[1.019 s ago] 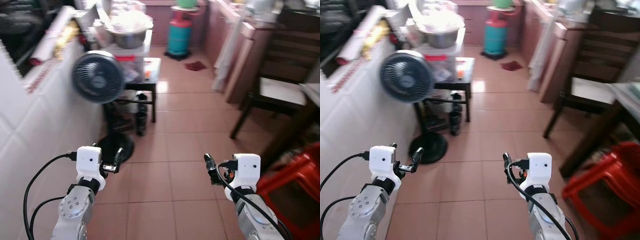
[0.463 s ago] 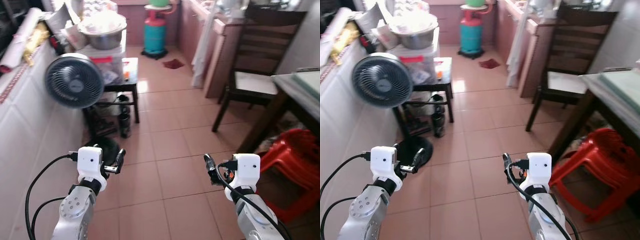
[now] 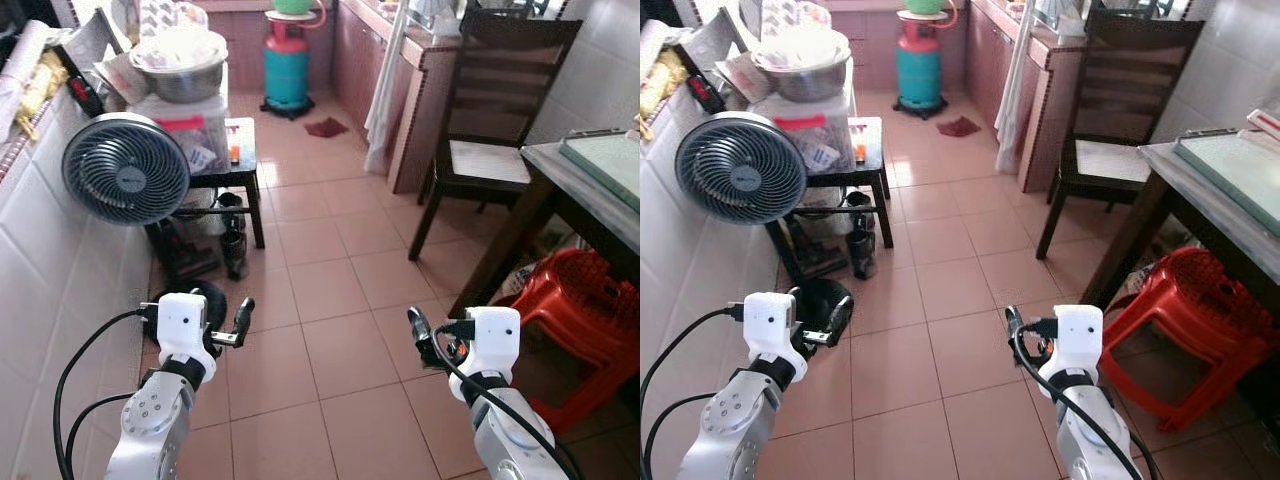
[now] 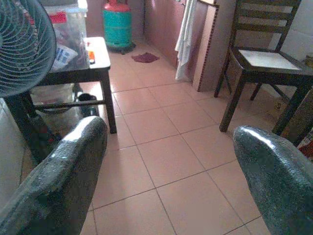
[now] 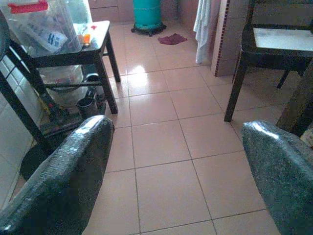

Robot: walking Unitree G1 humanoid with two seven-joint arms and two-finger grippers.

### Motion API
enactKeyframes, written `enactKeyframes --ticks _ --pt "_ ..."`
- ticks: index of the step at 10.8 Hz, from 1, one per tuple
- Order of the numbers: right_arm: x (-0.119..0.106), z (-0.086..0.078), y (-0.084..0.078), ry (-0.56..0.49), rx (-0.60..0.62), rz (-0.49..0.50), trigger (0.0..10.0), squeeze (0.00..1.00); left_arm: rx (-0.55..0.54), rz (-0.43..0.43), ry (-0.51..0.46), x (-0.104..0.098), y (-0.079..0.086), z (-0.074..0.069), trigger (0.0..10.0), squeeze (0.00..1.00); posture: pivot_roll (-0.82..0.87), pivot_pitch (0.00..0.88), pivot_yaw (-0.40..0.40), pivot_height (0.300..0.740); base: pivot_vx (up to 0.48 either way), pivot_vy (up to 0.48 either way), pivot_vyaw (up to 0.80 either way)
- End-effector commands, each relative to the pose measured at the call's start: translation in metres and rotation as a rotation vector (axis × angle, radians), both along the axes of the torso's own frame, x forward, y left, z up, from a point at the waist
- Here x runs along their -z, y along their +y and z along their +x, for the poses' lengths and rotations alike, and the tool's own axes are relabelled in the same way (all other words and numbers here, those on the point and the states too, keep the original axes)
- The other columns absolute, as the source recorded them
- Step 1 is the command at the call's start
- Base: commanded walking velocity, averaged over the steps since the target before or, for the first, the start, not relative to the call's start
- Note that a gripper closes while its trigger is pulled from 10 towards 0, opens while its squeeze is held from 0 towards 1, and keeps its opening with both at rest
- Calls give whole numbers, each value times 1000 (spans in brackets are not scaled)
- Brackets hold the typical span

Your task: Setting the table

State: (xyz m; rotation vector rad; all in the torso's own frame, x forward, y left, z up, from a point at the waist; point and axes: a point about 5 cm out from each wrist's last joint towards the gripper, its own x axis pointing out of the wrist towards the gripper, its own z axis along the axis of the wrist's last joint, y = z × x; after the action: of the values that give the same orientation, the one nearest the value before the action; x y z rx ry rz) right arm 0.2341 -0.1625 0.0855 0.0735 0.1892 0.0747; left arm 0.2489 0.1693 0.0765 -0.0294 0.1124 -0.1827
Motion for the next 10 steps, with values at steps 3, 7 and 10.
enactKeyframes --ticks 3,7,10 --pt "-1 1 0 -4 2 7 10000 0 18 5 7 0 -1 1 10000 0 76 25 -15 740 0 0 -788" --pt "1 2 3 -2 3 17 10000 0 38 8 9 0 0 1 10000 0 80 24 -6 740 132 0 -788" --pt "1 2 3 -5 -3 15 10000 0 44 2 12 0 -1 0 10000 0 81 31 -4 740 269 0 -788"
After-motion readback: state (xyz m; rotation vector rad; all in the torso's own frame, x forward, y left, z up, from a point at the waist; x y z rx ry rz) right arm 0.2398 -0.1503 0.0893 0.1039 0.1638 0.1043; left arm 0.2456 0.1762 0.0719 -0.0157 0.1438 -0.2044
